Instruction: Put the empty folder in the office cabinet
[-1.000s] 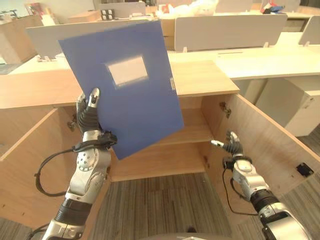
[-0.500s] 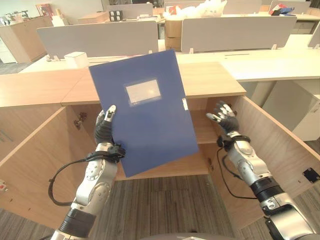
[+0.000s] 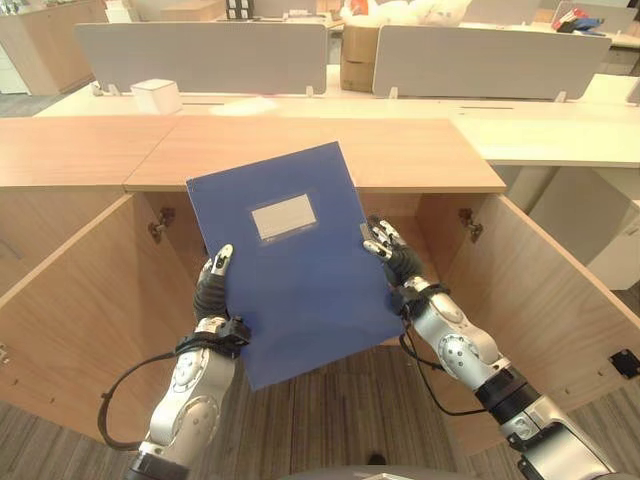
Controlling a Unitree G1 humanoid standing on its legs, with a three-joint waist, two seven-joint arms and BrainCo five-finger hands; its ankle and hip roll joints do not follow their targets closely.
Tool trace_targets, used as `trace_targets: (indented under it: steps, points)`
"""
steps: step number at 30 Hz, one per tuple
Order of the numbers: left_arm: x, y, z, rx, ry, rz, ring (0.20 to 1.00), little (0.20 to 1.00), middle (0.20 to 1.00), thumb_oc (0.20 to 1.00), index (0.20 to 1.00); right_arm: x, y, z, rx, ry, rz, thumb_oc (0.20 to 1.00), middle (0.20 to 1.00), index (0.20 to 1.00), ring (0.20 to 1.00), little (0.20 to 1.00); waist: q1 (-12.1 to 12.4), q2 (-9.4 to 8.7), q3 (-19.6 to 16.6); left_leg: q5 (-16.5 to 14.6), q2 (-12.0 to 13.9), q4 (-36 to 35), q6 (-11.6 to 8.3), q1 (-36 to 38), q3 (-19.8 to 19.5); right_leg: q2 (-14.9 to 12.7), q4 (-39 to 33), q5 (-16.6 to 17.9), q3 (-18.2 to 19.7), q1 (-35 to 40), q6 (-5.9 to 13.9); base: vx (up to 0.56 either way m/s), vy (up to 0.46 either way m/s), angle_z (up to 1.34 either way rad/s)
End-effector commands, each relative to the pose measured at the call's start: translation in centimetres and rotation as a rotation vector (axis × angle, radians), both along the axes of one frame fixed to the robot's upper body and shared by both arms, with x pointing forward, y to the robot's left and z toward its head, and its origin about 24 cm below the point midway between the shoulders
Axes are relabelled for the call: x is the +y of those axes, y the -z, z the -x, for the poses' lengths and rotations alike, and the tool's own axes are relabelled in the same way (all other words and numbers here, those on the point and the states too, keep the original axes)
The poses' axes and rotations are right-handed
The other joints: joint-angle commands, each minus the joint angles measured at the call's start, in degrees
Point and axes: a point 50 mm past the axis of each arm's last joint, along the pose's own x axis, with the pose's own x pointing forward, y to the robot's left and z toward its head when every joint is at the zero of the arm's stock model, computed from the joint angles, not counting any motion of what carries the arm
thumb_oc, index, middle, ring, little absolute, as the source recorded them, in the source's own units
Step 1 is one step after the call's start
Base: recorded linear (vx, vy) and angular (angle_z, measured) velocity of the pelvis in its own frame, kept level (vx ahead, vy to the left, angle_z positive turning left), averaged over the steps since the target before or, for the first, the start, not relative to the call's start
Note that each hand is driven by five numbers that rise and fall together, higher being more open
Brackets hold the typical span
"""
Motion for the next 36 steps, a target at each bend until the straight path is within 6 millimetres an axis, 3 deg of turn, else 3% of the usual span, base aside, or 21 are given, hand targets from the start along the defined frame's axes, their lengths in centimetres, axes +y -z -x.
trace_targets:
  steps: [1, 2, 3, 4, 5, 24, 25, 26, 27, 30, 32, 33, 36]
  points:
    - [-1.4, -3.6, 0.0, -0.190, 0.106, 0.037, 0.200, 0.200, 0.200, 0.200, 0.200, 2.4, -2.7, 0.6, -0.109, -0.102, -0.089, 1.000, 1.000, 1.000, 1.000, 1.000, 0.1, -2.67, -1.0, -3.5, -0.2, 0.0, -1.15, -3.7, -0.8, -5.8, 0.0, -6.9, -0.8, 4.5, 5.93, 0.00, 0.000, 0.00]
    - [-1.4, -3.5, 0.0, -0.188, 0.108, 0.036, 0.200, 0.200, 0.200, 0.200, 0.200, 2.5, -2.5, 0.8, -0.107, -0.116, -0.079, 1.000, 1.000, 1.000, 1.000, 1.000, 0.1, -2.80, -1.0, -3.5, -0.2, 0.0, -1.17, -3.8, -0.8, -5.8, 0.0, -6.9, -0.8, 4.4, 5.95, 0.00, 0.000, 0.00]
    - [-1.3, -3.5, 0.0, -0.188, 0.108, 0.034, 0.200, 0.200, 0.200, 0.200, 0.200, 2.6, -2.3, 0.9, -0.101, -0.128, -0.067, 0.686, 0.686, 0.686, 0.686, 0.686, 0.2, -2.88, -1.0, -3.5, -0.2, 0.0, -1.18, -3.8, -0.8, -5.8, 0.0, -6.9, -0.8, 4.3, 5.96, 0.00, 0.000, 0.00]
    - [-1.4, -3.5, 0.0, -0.186, 0.109, 0.033, 0.200, 0.200, 0.200, 0.200, 0.200, 2.7, -2.1, 1.1, -0.098, -0.139, -0.060, 0.294, 0.294, 0.294, 0.294, 0.294, 0.3, -2.96, -1.0, -3.5, -0.2, 0.0, -1.20, -3.8, -0.8, -5.8, 0.0, -6.9, -0.8, 4.3, 5.97, 0.00, 0.000, 0.00]
    - [-1.4, -3.4, 0.0, -0.185, 0.108, 0.034, 0.200, 0.200, 0.200, 0.200, 0.200, 2.7, -2.0, 1.2, -0.093, -0.145, -0.056, 0.200, 0.200, 0.200, 0.200, 0.200, 0.3, -3.01, -0.9, -3.5, -0.2, 0.0, -1.21, -3.9, -0.8, -5.8, 0.0, -6.9, -0.8, 4.3, 5.97, 0.00, 0.000, 0.00]
    - [-2.5, -1.7, 0.4, -0.088, 0.178, 0.092, 0.200, 0.200, 0.200, 0.200, 0.200, 2.8, 0.5, 2.7, 0.010, -0.140, -0.059, 0.200, 0.200, 0.200, 0.200, 0.200, -0.8, -2.68, -0.7, -3.5, 0.0, 0.0, -1.20, -4.0, -0.7, -5.7, 0.0, -7.0, -0.5, 4.0, 5.93, 0.00, 0.000, 0.00]
    - [-2.5, -1.3, 0.6, -0.070, 0.183, 0.081, 0.868, 0.868, 0.868, 0.868, 0.868, 2.6, 1.0, 2.9, 0.030, -0.126, -0.064, 0.200, 0.200, 0.200, 0.200, 0.200, -1.0, -2.61, -0.6, -3.5, 0.0, 0.0, -1.20, -4.0, -0.8, -5.7, 0.0, -6.9, -0.4, 4.0, 5.95, 0.00, 0.000, 0.00]
    - [-2.5, -1.3, 0.6, -0.069, 0.183, 0.081, 0.868, 0.868, 0.868, 0.868, 0.868, 2.6, 1.0, 3.0, 0.030, -0.126, -0.064, 0.200, 0.200, 0.200, 0.200, 0.200, -1.0, -2.61, -0.6, -3.5, 0.0, 0.0, -1.20, -4.0, -0.8, -5.7, 0.0, -6.9, -0.4, 4.0, 5.95, 0.00, 0.000, 0.00]
    - [-2.3, -1.1, 0.7, -0.059, 0.179, 0.057, 1.000, 1.000, 1.000, 1.000, 1.000, 2.3, 1.5, 3.1, 0.047, -0.113, -0.062, 0.200, 0.200, 0.200, 0.200, 0.200, -1.0, -2.57, -0.5, -3.6, 0.0, 0.0, -1.20, -4.1, -0.8, -5.6, 0.0, -6.9, -0.4, 4.0, 5.93, 0.00, 0.000, 0.00]
    - [-1.1, -0.2, 1.2, -0.025, 0.135, -0.046, 1.000, 1.000, 1.000, 1.000, 1.000, 0.4, 2.9, 3.7, 0.092, -0.033, -0.043, 0.200, 0.200, 0.200, 0.200, 0.200, -1.1, -2.53, -0.1, -3.5, 0.0, 0.0, -1.21, -4.3, -0.9, -5.6, 0.0, -6.9, -0.5, 3.7, 6.02, 0.00, 0.000, 0.00]
    - [-1.1, -0.2, 1.2, -0.025, 0.135, -0.046, 1.000, 1.000, 1.000, 1.000, 1.000, 0.4, 2.9, 3.7, 0.092, -0.033, -0.043, 0.200, 0.200, 0.200, 0.200, 0.200, -1.1, -2.52, -0.1, -3.5, 0.0, 0.0, -1.21, -4.3, -0.9, -5.6, 0.0, -6.9, -0.5, 3.7, 6.02, 0.00, 0.000, 0.00]
    - [1.2, 0.7, 2.1, 0.001, 0.020, -0.192, 1.000, 1.000, 1.000, 1.000, 1.000, -1.8, 4.4, 4.3, 0.131, 0.052, -0.004, 0.200, 0.200, 0.200, 0.200, 0.200, -0.6, -2.63, 0.8, -3.4, 0.0, 0.0, -1.19, -5.0, -1.2, -5.7, 0.0, -6.9, -0.7, 3.1, 6.16, 0.00, 0.000, 0.00]
    - [2.8, 2.1, 2.8, 0.059, -0.048, -0.329, 1.000, 1.000, 1.000, 1.000, 1.000, -3.3, 5.4, 4.7, 0.161, 0.110, 0.037, 0.200, 0.200, 0.200, 0.200, 0.200, 0.0, -2.79, 2.2, -3.0, 0.0, 0.0, -1.17, -6.2, -1.5, -5.6, 0.0, -6.7, -1.0, 2.0, 6.31, -0.07, -0.023, -0.01]
